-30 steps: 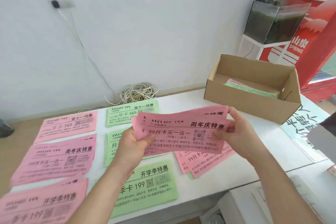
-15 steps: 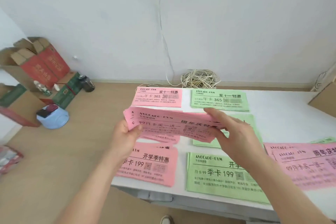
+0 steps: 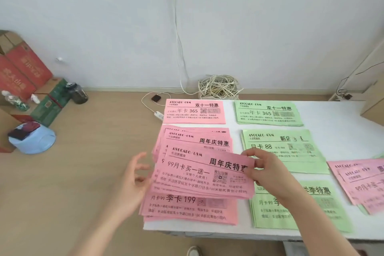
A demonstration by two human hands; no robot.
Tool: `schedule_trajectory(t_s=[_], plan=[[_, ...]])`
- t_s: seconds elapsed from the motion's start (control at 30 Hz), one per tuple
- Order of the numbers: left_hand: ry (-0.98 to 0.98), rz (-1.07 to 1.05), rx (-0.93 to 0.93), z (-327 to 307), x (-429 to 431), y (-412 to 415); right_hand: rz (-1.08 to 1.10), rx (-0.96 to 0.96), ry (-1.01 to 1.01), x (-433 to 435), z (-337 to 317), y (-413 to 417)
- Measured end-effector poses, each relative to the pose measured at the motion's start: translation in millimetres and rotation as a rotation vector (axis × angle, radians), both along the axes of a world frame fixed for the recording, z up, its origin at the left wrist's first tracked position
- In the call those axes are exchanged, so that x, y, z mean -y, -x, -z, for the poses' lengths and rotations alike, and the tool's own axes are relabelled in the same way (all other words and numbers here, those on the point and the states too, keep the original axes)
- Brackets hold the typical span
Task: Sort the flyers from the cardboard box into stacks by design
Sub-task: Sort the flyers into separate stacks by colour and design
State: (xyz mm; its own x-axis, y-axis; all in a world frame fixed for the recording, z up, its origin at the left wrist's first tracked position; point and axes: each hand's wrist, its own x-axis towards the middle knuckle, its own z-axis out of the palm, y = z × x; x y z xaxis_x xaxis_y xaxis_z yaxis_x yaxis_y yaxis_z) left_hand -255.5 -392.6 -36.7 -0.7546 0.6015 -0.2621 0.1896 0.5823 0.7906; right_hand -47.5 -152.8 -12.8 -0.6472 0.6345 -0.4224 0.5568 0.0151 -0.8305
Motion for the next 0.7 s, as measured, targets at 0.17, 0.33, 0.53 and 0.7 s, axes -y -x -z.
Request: schedule_trajectory(t_s=[0.17,0.33,0.53,0.7], plan=[[-0.13,-0.016,0.004,-1.1,-17.2,12.8,0.101,0.002,-0.034,-14.3,-1.2,5.7],[-0.109,0.065,0.112,-2.2,-61.3,35.0,0.08,-0.032,-0.139,-26.3,-3.6,46.8],[0.141,0.126,-0.317,16.7,-81.3,46.1,-0.037,0.178,-0.438,-31.9,16.3,84.3],[0.369,0.274,-0.393,24.8,-78.6,48.3,-0.229,0.33,-0.642,-25.7,22.6,86.2]])
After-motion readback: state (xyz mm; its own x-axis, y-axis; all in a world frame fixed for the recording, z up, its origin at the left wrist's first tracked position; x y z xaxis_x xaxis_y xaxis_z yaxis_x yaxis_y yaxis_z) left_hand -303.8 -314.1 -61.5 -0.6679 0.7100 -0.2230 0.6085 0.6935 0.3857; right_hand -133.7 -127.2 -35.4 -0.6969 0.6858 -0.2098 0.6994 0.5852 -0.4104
